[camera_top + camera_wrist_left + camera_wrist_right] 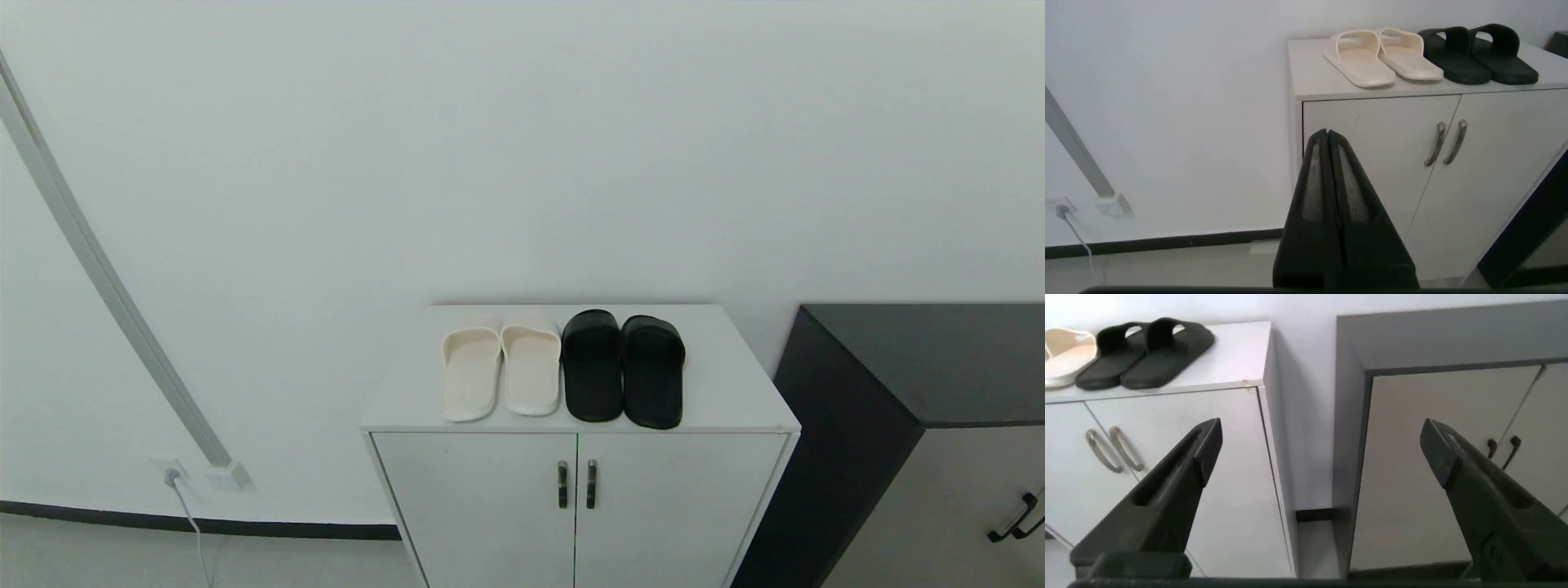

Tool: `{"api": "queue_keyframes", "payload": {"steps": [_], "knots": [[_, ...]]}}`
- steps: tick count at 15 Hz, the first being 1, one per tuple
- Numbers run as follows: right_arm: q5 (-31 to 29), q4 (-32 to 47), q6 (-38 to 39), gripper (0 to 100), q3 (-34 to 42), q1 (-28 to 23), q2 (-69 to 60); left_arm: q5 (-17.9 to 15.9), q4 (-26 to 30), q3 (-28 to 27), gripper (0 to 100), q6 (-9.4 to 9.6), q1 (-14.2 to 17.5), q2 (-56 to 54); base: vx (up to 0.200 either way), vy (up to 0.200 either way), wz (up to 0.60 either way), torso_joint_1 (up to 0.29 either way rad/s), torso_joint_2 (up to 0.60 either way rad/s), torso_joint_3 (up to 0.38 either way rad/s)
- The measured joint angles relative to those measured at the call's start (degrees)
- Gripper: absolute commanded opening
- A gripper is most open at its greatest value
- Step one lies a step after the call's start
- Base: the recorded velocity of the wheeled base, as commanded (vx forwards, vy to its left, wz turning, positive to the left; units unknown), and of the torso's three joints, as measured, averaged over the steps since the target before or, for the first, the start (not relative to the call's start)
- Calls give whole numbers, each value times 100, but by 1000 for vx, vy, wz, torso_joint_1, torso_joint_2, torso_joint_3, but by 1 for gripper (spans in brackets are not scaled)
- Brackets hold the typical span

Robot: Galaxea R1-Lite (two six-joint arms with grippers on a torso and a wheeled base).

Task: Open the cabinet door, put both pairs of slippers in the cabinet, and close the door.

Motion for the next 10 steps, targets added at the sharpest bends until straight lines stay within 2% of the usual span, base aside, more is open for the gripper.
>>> {"api": "queue_keyframes", "payload": {"steps": [3,5,7,10], "knots": [[179,5,-51,100,-16,0,60,0,0,0,0,-22,0,0,0,0,0,0,0,0],[204,37,252,100,-457,23,200,-2,0,-1,0,-27,0,0,0,0,0,0,0,0],[358,256,338,100,-1130,67,675,-2,0,-4,0,-32,0,0,0,0,0,0,0,0],[769,243,193,100,-1508,139,1954,2,0,-4,0,-27,0,0,0,0,0,0,0,0]]}}
